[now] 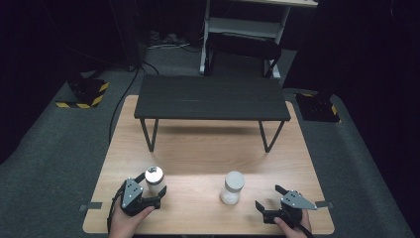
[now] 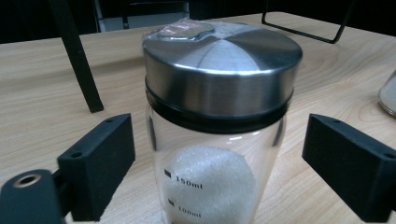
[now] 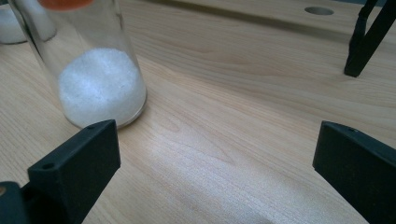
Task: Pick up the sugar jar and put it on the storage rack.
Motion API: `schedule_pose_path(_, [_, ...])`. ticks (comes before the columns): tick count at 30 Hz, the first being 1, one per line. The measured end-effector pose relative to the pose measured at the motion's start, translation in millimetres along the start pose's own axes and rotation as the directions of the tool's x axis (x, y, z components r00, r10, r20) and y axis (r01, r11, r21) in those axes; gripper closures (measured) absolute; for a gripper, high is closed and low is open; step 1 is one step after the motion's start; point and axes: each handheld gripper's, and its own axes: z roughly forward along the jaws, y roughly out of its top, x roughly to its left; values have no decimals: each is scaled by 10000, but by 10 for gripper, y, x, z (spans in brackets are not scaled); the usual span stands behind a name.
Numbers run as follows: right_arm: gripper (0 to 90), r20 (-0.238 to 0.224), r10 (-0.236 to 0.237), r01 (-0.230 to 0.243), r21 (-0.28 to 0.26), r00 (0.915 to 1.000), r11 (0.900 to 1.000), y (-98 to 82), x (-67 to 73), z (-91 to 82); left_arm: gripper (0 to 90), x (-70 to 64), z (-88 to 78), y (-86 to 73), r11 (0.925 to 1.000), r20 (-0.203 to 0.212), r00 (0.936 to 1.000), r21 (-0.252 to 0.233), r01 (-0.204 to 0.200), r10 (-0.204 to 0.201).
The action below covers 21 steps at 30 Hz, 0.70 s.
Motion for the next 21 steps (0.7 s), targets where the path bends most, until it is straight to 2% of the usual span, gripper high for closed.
schedule_pose_path(1, [2, 6, 5, -5, -18, 10000, 10000, -3, 0, -1, 172, 0, 7, -1, 10000, 2, 10000, -21, 35, -35])
schedule_pose_path(3, [2, 4, 11, -11, -25, 10000, 10000, -5, 0, -2, 187, -8, 22, -2, 9999, -39, 9999, -60, 112, -113])
schedule_pose_path(7, [2, 0, 64, -64, -56, 10000, 10000, -10, -6, -6, 303, -19, 40, -4, 9999, -114, 9998, -111, 132, -134])
schedule_pose_path(21, [2, -53, 55, -56, -89, 10000, 9999, -16, -14, -9, 311, -71, 47, 3, 9990, -269, 9991, -304, 329, -337])
